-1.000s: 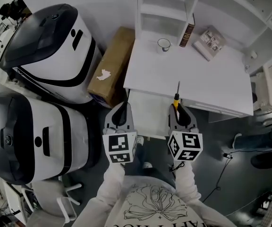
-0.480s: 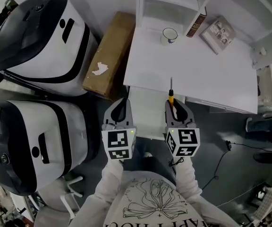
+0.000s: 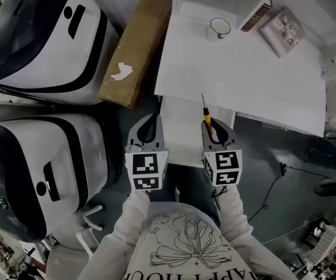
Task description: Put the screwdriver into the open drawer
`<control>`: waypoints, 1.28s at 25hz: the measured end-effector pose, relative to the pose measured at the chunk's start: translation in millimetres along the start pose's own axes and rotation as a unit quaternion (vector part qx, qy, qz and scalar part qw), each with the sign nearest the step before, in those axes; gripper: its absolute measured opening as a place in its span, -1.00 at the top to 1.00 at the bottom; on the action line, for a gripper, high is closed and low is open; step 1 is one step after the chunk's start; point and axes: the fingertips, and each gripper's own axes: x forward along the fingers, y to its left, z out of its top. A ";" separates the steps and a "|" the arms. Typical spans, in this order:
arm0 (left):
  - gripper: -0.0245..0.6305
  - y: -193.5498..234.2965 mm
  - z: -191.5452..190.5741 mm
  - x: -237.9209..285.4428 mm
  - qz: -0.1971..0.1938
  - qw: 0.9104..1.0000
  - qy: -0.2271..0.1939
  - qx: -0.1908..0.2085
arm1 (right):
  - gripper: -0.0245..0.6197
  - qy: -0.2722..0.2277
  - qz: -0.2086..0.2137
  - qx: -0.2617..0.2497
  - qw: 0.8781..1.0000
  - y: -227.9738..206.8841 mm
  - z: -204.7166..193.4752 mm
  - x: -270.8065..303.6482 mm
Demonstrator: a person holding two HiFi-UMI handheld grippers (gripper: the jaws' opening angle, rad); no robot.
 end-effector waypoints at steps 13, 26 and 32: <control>0.91 8.0 -35.7 21.6 0.021 0.999 0.043 -0.023 | 0.70 0.153 0.084 -0.090 0.980 7.9 -100.8 61.4; 0.91 11.4 -63.7 41.7 0.045 0.996 0.065 -0.037 | 0.70 0.268 0.105 -0.086 0.954 -5.0 -195.0 119.8; 0.91 19.7 -66.8 47.0 0.055 0.995 0.069 -0.040 | 0.70 0.309 0.091 -0.088 0.943 -17.5 -222.9 145.1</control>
